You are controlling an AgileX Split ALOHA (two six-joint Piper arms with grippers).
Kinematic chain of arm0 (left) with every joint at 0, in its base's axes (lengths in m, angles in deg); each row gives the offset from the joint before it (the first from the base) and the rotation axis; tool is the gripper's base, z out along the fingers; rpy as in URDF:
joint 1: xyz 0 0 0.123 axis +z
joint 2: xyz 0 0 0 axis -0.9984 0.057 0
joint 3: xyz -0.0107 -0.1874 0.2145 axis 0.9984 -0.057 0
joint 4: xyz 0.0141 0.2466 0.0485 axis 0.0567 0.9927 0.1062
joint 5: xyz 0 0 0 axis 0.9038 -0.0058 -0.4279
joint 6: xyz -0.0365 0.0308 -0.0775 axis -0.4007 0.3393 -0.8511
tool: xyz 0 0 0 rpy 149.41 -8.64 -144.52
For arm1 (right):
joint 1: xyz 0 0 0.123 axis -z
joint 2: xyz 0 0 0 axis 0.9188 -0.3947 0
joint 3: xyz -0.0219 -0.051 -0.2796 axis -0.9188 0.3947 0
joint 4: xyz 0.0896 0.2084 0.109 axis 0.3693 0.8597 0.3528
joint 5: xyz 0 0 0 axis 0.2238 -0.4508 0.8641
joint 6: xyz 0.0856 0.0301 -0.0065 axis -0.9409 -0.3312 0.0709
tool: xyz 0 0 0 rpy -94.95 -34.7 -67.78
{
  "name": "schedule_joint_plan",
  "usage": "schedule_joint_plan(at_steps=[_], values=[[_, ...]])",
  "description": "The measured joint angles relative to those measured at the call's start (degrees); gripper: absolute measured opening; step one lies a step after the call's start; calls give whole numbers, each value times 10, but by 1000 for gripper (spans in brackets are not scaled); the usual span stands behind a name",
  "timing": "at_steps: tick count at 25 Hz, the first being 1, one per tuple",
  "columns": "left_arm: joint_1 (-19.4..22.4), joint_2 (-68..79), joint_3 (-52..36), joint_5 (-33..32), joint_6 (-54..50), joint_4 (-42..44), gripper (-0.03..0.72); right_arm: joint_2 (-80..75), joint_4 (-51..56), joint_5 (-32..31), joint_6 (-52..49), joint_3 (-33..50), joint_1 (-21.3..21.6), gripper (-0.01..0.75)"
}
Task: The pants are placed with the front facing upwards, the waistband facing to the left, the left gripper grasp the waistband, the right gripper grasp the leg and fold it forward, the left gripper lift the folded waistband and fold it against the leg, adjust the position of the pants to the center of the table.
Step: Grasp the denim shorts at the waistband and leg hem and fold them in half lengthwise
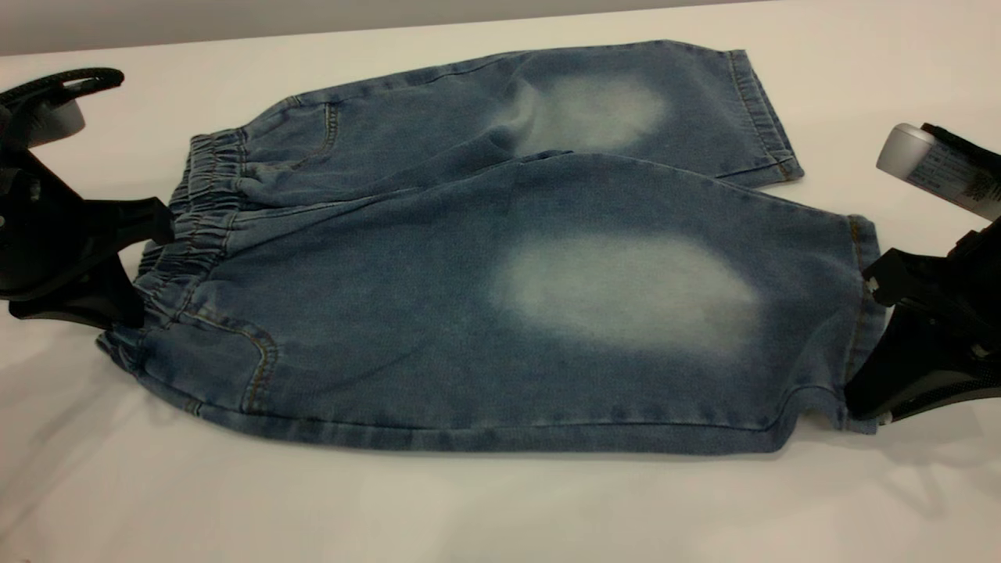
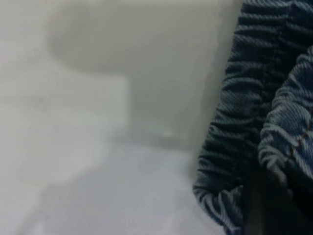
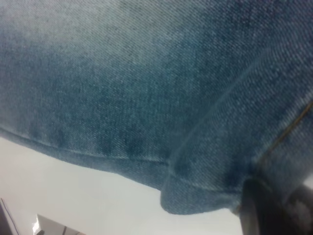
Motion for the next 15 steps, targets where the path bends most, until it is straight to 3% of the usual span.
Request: schedule_joint_plan(at_steps=[9,15], values=[[0,-7,0,-1,12,1,60,5,3,-63,5,-15,0,12],[0,-53,0,-9,14,1,60,47,3,-28,5,-15,0,12]])
